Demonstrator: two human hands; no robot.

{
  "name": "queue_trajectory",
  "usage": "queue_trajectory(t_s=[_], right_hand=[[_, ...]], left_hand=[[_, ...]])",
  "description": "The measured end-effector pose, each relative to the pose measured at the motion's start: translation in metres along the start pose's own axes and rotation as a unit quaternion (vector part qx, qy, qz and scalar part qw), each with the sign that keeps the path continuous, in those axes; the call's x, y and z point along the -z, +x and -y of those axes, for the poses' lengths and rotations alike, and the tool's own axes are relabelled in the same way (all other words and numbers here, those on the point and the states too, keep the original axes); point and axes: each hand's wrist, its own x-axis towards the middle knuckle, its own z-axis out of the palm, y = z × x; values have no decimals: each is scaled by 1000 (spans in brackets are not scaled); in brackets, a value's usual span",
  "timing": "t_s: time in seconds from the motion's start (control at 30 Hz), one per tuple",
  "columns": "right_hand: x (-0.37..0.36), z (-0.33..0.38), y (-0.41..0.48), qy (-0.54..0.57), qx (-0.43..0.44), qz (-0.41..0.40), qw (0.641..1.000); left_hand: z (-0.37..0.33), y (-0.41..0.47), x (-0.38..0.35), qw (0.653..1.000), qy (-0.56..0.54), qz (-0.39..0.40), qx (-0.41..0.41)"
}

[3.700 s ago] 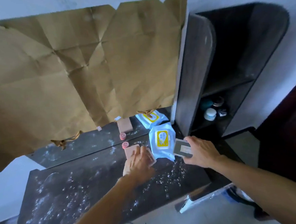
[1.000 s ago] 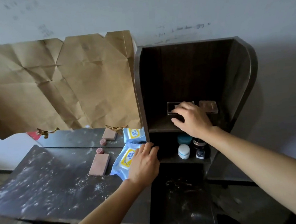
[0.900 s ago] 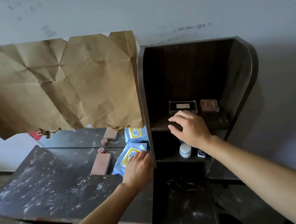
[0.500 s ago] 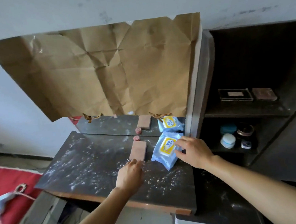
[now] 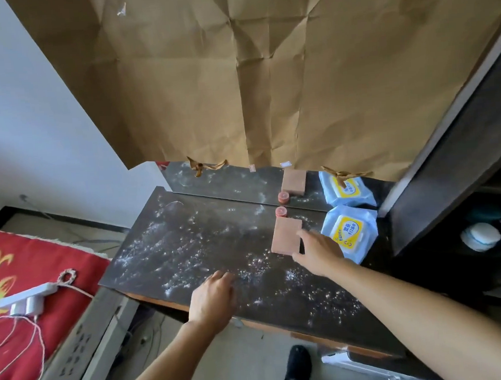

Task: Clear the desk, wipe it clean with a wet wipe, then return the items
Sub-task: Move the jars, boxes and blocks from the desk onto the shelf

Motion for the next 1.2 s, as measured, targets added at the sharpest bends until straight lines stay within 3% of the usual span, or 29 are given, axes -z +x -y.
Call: queue_trajectory(t_s=[0.27,0.57,0.73,0.9,1.2], right_hand=[[-47,32,97,28,-164,2,986],[-60,28,114,57,-219,20,974],[-37,14,98,104,-239,18,965],[-14,7,61,151,-243,-61,956],[-40,-16,5,118,-293,-124,941]], left_hand=[[45,49,-7,998,13,43,49],[50,123,-13,995,32,94,14],[29,185,-24,987,35,144,-64],[-12,245,-50,964,45,191,-181],[-60,280,-105,925,135,192,-298]])
